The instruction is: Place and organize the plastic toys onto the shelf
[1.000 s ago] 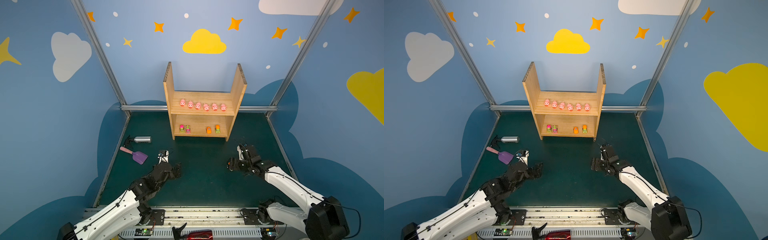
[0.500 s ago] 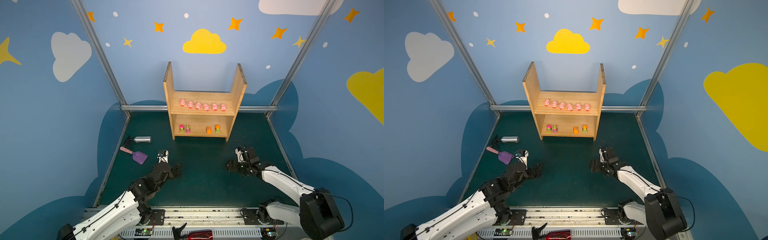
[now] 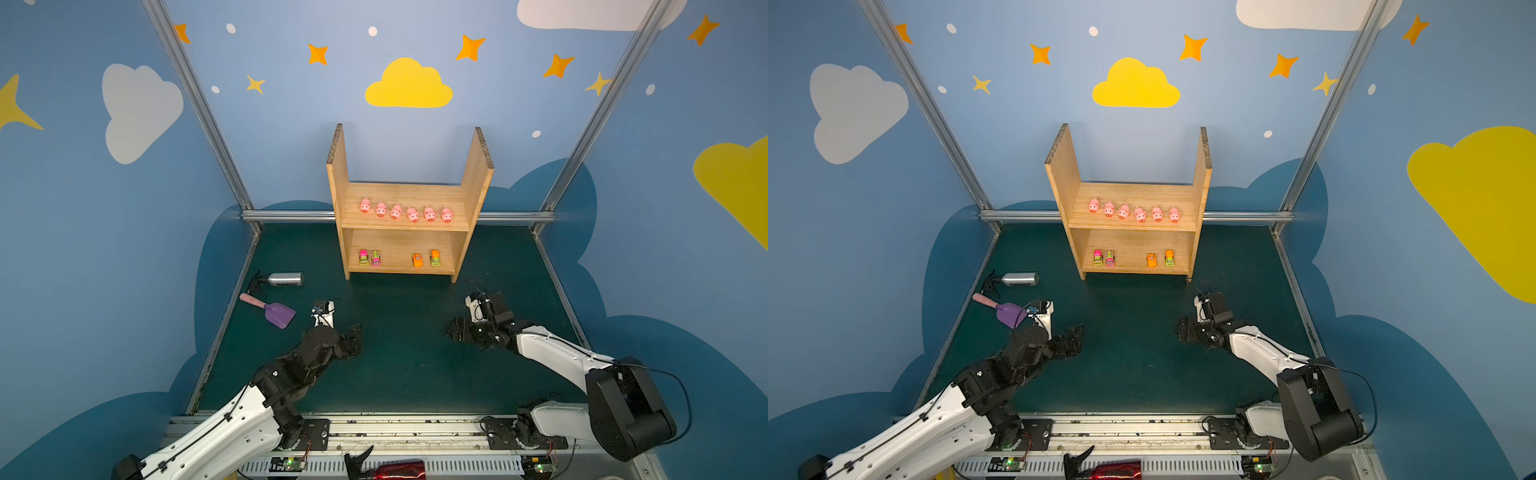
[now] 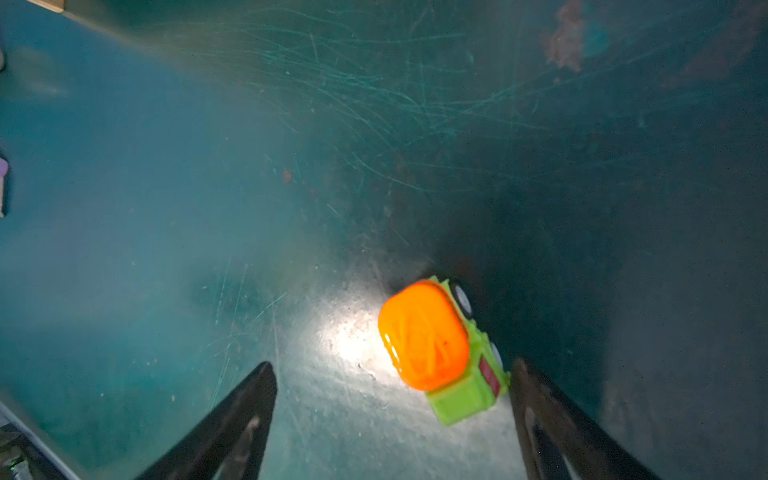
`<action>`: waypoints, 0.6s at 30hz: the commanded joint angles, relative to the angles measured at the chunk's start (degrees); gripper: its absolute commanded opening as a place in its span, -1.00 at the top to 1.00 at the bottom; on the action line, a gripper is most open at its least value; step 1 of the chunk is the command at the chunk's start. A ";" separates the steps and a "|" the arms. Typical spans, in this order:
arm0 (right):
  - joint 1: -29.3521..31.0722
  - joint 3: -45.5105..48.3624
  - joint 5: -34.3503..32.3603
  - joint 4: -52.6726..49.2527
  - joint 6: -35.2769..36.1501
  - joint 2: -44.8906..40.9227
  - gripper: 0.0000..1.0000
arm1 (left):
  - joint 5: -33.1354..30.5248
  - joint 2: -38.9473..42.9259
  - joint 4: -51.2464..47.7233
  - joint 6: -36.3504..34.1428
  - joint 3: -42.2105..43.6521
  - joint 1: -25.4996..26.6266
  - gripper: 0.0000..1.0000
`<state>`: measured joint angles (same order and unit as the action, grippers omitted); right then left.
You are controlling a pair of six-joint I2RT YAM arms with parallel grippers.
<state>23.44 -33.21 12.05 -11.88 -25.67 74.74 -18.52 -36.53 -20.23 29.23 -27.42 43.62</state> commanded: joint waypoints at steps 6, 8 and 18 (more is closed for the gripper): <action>3.14 -0.19 1.62 -0.49 -1.31 -3.01 -0.72 | -0.17 2.32 -2.00 0.29 -0.97 -0.22 -0.99; 4.18 -0.53 0.99 -1.10 -1.65 -3.33 -0.72 | -0.17 2.76 -2.34 0.22 -0.88 -0.17 -0.99; 5.30 -0.39 -7.12 -5.28 -4.29 -4.62 -0.71 | 0.36 4.75 -3.57 0.83 -0.56 -0.22 -0.99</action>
<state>28.53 -33.21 8.93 -14.44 -28.29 71.13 -18.46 -32.56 -22.61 29.45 -27.42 43.62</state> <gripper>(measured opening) 0.854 0.996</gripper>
